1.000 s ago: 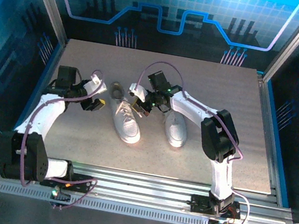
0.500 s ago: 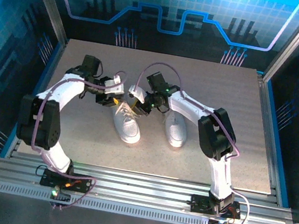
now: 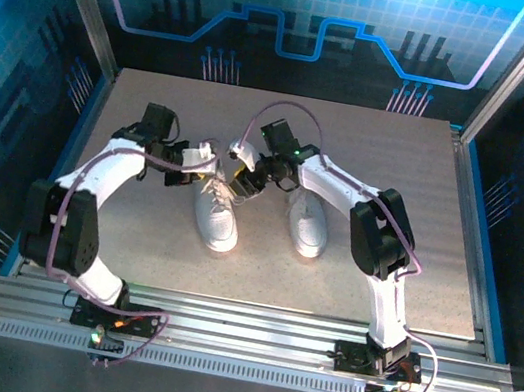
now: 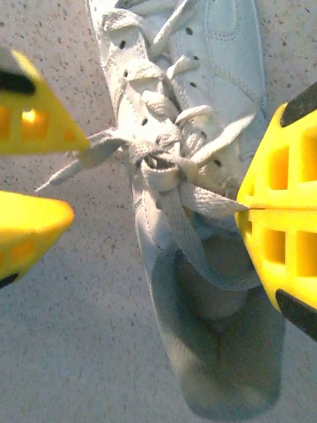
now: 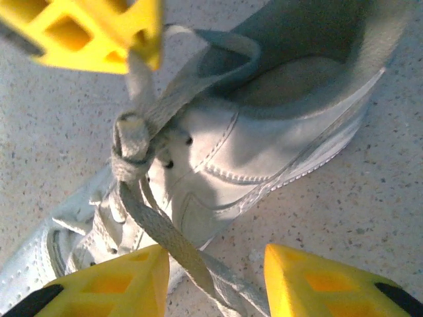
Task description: Tie the shoes
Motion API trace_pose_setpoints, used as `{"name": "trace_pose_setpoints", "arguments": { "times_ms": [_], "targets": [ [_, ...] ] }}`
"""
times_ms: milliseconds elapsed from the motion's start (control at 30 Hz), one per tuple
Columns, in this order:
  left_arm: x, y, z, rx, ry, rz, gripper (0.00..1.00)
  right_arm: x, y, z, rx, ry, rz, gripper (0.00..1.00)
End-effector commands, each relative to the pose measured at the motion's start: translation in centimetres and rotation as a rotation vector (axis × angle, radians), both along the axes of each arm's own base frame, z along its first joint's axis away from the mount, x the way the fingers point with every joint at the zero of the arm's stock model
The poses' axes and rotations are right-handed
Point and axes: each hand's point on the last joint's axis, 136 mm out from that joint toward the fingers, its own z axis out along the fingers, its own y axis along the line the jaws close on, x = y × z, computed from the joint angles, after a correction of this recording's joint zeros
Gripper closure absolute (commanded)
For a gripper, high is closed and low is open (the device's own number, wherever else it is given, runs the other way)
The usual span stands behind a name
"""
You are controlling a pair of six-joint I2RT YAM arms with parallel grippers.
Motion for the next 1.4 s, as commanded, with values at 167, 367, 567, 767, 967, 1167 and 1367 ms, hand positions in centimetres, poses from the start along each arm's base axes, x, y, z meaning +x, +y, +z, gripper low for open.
{"name": "trace_pose_setpoints", "arguments": {
  "times_ms": [167, 367, 567, 767, 967, 1167, 1367],
  "targets": [
    [-1.5, 0.5, 0.5, 0.170, -0.146, 0.074, 1.00, 1.5, 0.7, 1.8, 0.038, 0.083, -0.106, 0.58],
    [-2.2, 1.9, -1.2, 0.178, -0.040, 0.343, 1.00, 1.4, 0.4, 1.7, 0.024, 0.087, -0.116, 0.58],
    [-1.2, 2.8, -2.4, 0.117, 0.101, 0.599, 1.00, 1.3, -0.9, 1.7, 0.050, 0.075, -0.146, 0.58],
    [-0.6, 1.2, -3.3, 0.035, 0.226, 0.628, 1.00, 0.9, -2.7, 0.3, 0.062, 0.105, -0.180, 0.57],
    [-0.3, 0.6, -2.2, -0.059, 0.180, 0.556, 0.75, 0.1, -3.9, -1.2, 0.056, 0.147, -0.220, 0.57],
    [-1.2, 2.3, 0.0, -0.121, 0.040, 0.439, 0.53, -1.6, -4.6, -3.3, 0.041, 0.176, -0.221, 0.57],
    [-1.3, 4.2, 0.6, -0.097, -0.063, 0.364, 0.47, -3.3, -3.8, -5.1, -0.004, 0.184, -0.158, 0.56]
  ]
}}
